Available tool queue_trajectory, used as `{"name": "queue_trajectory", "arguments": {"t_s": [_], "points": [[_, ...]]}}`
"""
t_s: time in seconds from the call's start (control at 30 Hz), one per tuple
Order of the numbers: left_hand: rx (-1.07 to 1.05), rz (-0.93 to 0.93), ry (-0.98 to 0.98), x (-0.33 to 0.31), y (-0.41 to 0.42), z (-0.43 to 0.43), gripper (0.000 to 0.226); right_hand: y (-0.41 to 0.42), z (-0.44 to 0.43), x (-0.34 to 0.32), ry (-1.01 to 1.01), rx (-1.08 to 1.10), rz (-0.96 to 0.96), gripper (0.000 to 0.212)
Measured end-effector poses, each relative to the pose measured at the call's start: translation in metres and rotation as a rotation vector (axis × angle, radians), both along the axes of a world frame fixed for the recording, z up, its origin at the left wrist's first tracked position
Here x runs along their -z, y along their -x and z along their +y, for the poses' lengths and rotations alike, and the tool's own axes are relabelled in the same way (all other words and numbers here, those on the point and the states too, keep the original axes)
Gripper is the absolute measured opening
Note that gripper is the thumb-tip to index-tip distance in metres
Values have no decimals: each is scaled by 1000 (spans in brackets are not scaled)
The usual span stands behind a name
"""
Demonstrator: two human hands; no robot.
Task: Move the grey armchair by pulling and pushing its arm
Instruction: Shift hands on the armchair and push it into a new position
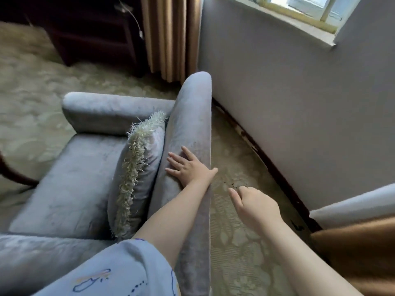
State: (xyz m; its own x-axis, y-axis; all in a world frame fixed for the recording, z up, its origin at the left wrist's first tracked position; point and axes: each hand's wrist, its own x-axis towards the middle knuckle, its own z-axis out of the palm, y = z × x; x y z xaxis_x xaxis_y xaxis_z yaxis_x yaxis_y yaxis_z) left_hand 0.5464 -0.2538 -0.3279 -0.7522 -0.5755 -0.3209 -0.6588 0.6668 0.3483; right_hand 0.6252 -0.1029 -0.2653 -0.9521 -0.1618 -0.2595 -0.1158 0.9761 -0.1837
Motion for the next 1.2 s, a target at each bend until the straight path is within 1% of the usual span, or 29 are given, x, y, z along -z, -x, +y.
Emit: {"name": "queue_trajectory", "arguments": {"t_s": [0.07,0.1,0.17,0.23,0.33,0.47,0.6,0.67,0.73,0.87,0.9,0.97,1.03,1.1,1.13,1.2], "points": [[112,26,61,2,-13,20,131,9,-5,-3,-8,-5,15,47],[142,26,59,0,-12,23,125,19,-5,-6,-9,-12,34,47],[143,48,81,6,-7,19,109,52,-16,-8,-2,-105,72,49],[137,69,114,11,-8,19,102,84,-34,-8,12,-223,124,47],[98,93,161,16,-8,20,104,125,-57,-7,62,-364,187,44],[101,82,155,13,-8,21,108,166,-81,-7,104,-518,263,39],[113,29,196,13,-11,18,114,209,-105,2,5,-701,316,37],[104,16,210,13,-10,18,115,229,-114,9,-56,-749,267,36],[91,26,191,16,-10,16,112,240,-116,18,-123,-785,187,34],[85,18,156,17,-15,9,103,253,-117,28,-176,-944,212,32],[45,13,149,15,-13,7,99,259,-118,26,-173,-998,195,33],[-113,-2,124,12,-5,10,92,271,-120,21,-158,-1098,144,37],[-354,-28,112,10,4,23,87,282,-116,15,-194,-1227,83,40],[-560,-41,215,10,13,35,85,294,-105,14,-181,-1348,52,43],[-613,-41,264,10,17,38,85,301,-102,13,-172,-1397,38,44],[-648,-61,327,11,20,39,85,313,-99,11,-134,-1472,10,46]]}}
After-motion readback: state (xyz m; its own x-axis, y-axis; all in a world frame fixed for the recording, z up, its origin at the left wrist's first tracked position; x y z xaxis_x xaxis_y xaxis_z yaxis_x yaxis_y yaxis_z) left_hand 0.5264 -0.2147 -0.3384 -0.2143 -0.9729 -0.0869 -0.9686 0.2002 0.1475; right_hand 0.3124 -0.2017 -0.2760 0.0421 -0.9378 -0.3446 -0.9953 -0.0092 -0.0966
